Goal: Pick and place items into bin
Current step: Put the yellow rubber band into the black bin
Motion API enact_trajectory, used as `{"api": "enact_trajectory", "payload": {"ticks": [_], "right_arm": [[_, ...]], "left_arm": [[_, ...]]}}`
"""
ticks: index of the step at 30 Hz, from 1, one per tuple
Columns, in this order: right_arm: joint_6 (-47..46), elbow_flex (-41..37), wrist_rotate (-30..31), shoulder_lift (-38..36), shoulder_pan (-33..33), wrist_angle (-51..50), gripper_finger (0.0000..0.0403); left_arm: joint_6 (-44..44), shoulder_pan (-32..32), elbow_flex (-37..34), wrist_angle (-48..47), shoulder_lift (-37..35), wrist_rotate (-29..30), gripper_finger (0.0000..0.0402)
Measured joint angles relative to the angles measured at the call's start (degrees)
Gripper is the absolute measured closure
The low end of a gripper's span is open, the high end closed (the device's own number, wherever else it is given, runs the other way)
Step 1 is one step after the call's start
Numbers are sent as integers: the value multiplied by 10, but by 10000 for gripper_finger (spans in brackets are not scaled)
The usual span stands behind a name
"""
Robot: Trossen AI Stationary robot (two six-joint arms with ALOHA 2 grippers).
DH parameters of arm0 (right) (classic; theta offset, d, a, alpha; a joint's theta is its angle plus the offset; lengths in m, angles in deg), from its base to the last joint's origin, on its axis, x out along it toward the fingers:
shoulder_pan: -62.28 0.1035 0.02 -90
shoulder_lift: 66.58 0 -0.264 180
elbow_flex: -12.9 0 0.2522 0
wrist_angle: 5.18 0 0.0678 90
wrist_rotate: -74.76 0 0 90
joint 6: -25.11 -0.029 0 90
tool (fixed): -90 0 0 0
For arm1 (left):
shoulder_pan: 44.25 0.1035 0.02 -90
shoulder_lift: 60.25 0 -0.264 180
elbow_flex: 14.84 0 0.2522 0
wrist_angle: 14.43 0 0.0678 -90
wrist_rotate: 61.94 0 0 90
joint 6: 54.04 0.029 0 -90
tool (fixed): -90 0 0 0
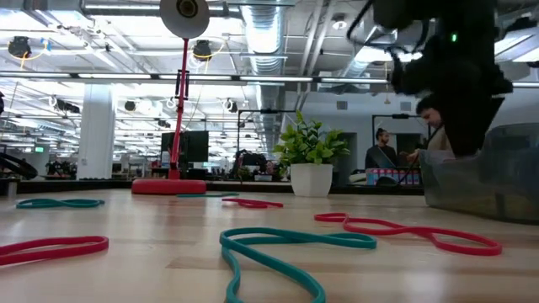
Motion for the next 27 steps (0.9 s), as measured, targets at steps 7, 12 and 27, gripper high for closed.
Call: {"api": "enact_trajectory", "payload": {"ticks": [7,12,27], "right_arm": [[-56,0,3,-89,11,-7,274],[-65,0,34,-128,19,68,281],[404,1,125,-81,-8,770,284]], "left_arm": [[-47,0,0,-72,0,-33,310],[-77,-16,0,-105,0,-80,310],[-29,-163,-307,106,-47,-247,310]]}}
